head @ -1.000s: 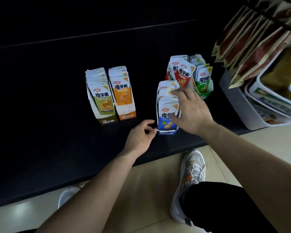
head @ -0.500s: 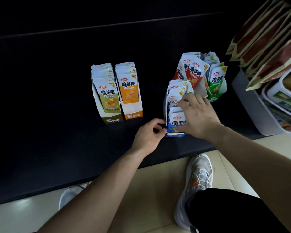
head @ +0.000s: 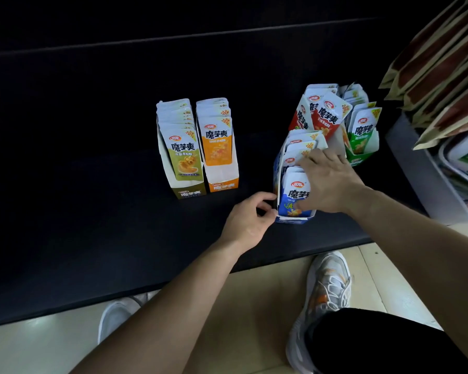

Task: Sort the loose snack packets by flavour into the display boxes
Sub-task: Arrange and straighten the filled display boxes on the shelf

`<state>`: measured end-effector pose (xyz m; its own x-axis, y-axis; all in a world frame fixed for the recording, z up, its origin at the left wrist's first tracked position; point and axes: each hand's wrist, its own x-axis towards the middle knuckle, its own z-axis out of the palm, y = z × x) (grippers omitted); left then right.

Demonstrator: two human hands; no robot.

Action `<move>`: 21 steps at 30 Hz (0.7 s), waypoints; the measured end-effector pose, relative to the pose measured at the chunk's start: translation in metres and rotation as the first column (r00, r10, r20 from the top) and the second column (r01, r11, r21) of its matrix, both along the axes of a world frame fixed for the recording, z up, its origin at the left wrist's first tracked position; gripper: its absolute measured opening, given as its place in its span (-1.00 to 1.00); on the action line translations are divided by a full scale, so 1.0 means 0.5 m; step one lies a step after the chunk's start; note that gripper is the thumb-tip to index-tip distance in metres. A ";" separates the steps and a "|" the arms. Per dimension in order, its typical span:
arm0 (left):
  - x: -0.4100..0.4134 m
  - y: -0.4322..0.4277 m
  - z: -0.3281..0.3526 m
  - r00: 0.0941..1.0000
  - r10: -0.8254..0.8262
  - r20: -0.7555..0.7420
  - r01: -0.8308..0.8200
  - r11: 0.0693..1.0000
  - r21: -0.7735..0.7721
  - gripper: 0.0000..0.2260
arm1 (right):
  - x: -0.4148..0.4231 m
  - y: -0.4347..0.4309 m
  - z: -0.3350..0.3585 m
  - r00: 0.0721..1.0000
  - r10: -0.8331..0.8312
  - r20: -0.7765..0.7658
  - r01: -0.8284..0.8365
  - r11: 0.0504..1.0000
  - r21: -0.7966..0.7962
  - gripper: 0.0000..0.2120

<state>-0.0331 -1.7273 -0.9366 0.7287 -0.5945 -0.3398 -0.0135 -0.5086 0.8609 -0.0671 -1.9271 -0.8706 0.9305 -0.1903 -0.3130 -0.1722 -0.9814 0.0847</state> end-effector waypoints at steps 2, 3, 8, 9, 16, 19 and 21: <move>0.002 0.001 0.000 1.000 -0.003 -0.002 0.003 1.000 -0.005 -0.70 | -0.001 -0.001 0.000 1.000 0.016 -0.008 -0.016 1.000 -0.025 -0.10; 0.003 0.001 0.000 1.000 -0.003 -0.003 0.003 1.000 -0.008 -0.70 | -0.003 0.000 0.000 1.000 0.018 -0.010 -0.019 1.000 -0.008 -0.12; 0.000 0.003 0.002 0.999 0.012 -0.053 -0.014 1.000 -0.028 -0.63 | -0.005 0.010 0.011 0.998 -0.047 -0.044 0.049 0.997 0.066 -0.21; -0.002 0.002 0.004 0.998 0.019 -0.062 -0.021 0.999 -0.037 -0.60 | -0.003 0.011 0.010 0.998 -0.035 -0.046 0.038 0.998 0.054 -0.20; -0.011 -0.023 -0.013 0.993 0.008 -0.122 -0.013 0.999 -0.047 -0.39 | 0.001 0.009 -0.009 0.997 0.017 -0.069 -0.014 0.999 0.044 -0.14; -0.009 -0.029 -0.022 0.995 0.004 -0.103 -0.007 1.000 -0.030 -0.39 | -0.004 0.008 -0.013 0.999 0.010 -0.034 -0.008 0.998 0.063 -0.22; -0.005 -0.031 -0.030 0.995 0.016 -0.102 -0.019 0.999 -0.033 -0.39 | -0.005 0.009 -0.014 1.000 0.031 -0.007 -0.031 0.999 0.029 -0.25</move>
